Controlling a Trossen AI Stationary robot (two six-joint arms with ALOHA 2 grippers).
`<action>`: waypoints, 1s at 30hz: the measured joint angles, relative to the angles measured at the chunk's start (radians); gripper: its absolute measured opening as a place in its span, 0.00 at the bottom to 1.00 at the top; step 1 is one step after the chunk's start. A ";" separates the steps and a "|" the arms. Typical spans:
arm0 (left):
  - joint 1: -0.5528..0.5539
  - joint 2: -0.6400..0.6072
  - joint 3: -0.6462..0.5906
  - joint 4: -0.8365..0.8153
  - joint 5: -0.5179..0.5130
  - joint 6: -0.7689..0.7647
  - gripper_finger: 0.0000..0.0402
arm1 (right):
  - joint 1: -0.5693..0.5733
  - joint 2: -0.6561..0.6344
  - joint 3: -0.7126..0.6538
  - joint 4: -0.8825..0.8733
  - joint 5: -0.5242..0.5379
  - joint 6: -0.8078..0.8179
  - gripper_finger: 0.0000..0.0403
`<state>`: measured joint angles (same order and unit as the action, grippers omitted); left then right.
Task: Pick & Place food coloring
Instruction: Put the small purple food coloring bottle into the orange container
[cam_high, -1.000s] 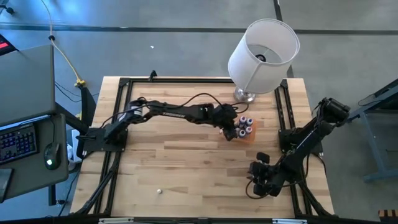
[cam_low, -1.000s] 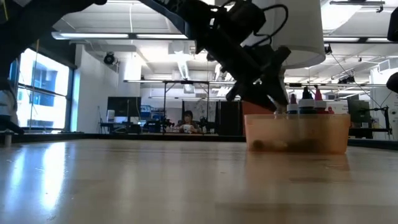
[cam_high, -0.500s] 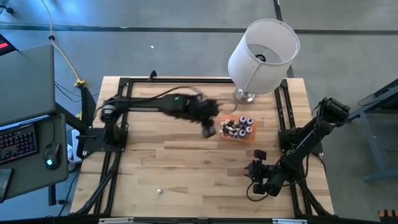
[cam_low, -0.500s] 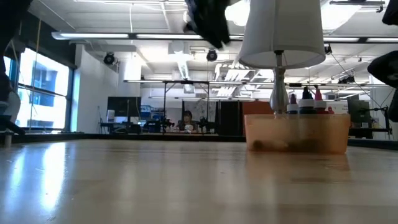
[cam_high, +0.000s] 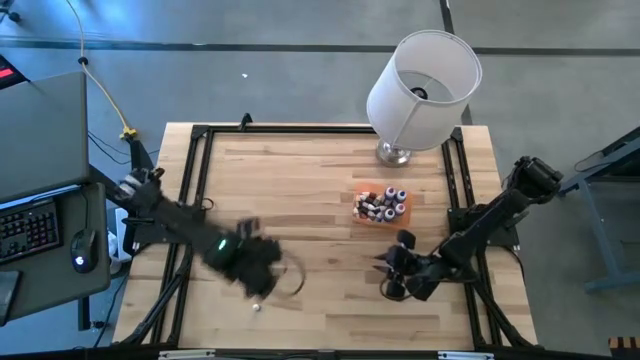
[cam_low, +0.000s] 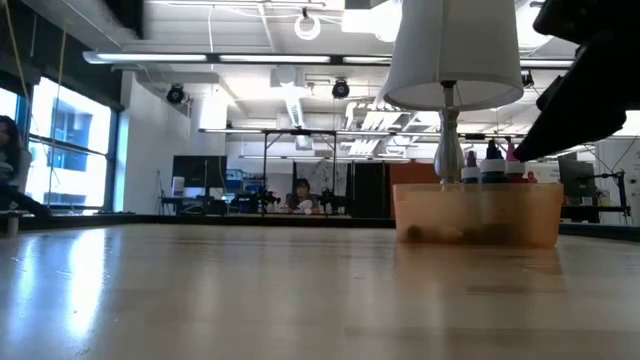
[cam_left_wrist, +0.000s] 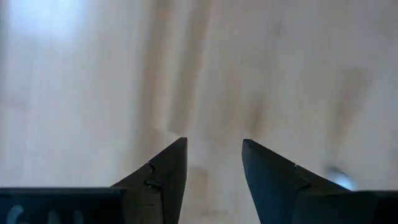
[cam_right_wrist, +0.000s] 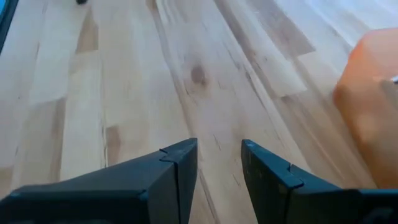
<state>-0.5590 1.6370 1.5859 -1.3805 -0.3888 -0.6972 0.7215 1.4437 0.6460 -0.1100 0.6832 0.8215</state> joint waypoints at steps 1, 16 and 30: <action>-0.036 -0.010 -0.051 0.045 0.021 -0.050 0.38 | -0.009 0.000 0.000 0.006 -0.017 -0.010 0.29; -0.375 -0.067 -0.532 0.672 0.041 -0.482 0.38 | -0.096 0.000 0.000 0.018 -0.089 -0.019 0.29; -0.377 -0.066 -0.688 0.980 0.008 -0.479 0.38 | -0.127 0.000 0.000 0.019 -0.089 -0.070 0.29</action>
<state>-0.9363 1.5711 0.8980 -0.4006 -0.3809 -1.1766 0.5949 1.4441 0.6460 -0.0914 0.5941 0.7516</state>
